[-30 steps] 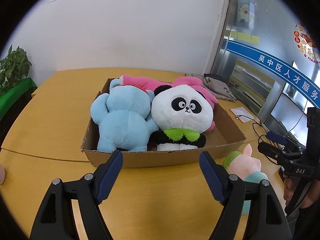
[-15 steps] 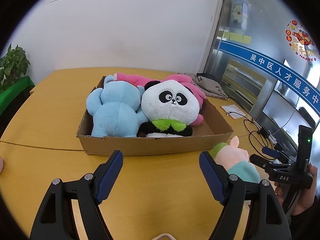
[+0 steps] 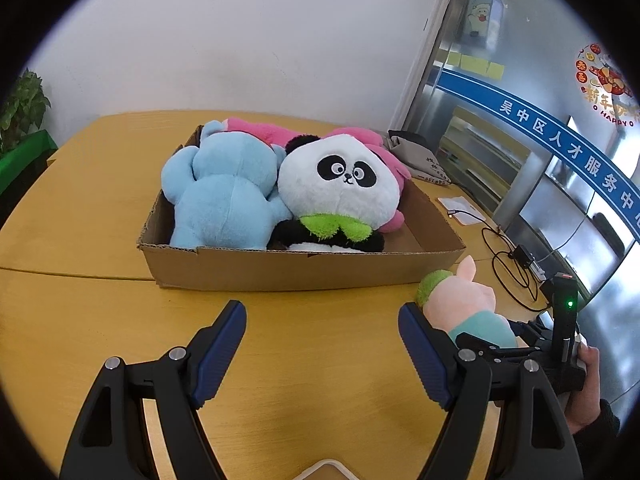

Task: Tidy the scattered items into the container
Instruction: 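Close the right tool on the pig while the left tool grips it too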

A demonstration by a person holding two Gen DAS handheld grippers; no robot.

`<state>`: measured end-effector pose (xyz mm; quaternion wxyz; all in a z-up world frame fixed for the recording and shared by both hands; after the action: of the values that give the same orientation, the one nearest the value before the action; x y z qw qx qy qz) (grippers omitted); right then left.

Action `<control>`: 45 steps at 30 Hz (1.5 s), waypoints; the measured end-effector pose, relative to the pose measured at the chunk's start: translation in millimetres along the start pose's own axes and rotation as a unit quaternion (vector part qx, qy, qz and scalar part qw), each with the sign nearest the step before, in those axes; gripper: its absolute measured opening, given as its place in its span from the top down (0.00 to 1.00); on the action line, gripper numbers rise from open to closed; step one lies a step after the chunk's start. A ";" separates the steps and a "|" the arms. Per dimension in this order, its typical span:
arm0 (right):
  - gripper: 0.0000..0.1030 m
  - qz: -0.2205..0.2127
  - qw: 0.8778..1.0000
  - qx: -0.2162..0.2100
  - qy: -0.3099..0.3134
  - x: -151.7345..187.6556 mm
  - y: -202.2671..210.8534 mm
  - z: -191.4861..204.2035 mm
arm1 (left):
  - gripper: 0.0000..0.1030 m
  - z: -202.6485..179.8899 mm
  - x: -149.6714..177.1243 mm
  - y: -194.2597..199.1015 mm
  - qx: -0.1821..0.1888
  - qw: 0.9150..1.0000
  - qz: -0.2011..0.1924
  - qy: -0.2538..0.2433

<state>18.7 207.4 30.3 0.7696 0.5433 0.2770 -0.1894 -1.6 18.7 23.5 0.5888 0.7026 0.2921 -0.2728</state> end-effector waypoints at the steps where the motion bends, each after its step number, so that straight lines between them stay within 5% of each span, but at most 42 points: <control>1: 0.05 0.001 1.000 0.002 0.006 0.0 0.5 1.7 | 0.24 -3.6 0.6 -2.7 0.007 1.000 0.003 -0.003; 5: 0.09 0.004 1.000 0.003 0.031 4.7 1.1 11.4 | 0.24 -24.8 0.1 -17.7 0.036 0.999 0.018 -0.016; 12: 0.10 -0.006 0.997 -0.059 0.057 15.8 2.3 27.5 | 0.24 -73.1 -4.8 -58.3 0.081 0.993 0.069 -0.048; 22: 0.10 0.000 0.989 -0.116 0.091 24.5 1.4 40.9 | 0.23 -129.5 22.6 -129.6 0.167 0.967 0.192 -0.026; 26: 0.10 0.001 0.989 -0.129 0.079 23.2 0.5 36.2 | 0.23 -135.4 22.4 -133.4 0.170 0.964 0.200 -0.032; 37: 0.12 -0.002 0.988 -0.130 0.079 21.5 5.8 38.7 | 0.41 -144.8 14.4 -115.7 0.160 0.966 0.191 -0.061; 42: 0.17 -0.012 0.988 -0.133 0.074 12.7 12.5 41.4 | 0.65 -147.1 -9.1 -91.6 0.165 0.972 0.154 -0.068; 45: 0.20 -0.020 0.988 -0.132 0.080 5.1 15.9 44.2 | 0.66 -147.7 -19.2 -81.9 0.166 0.974 0.137 -0.079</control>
<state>41.8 171.2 49.9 0.8062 0.4444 0.3708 -0.1222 -68.7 173.9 6.0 0.5171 0.7998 0.0968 -0.2889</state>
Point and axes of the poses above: each gripper's, at about its wrist camera, not at the fingertips, and y roughly against the way its jaws point, z to its left, x to its underside, the point moved 6 cm from there along -y, roughly the way its jaws point, and after that the axes turned 10 degrees about -x, right-handed, at the moved point
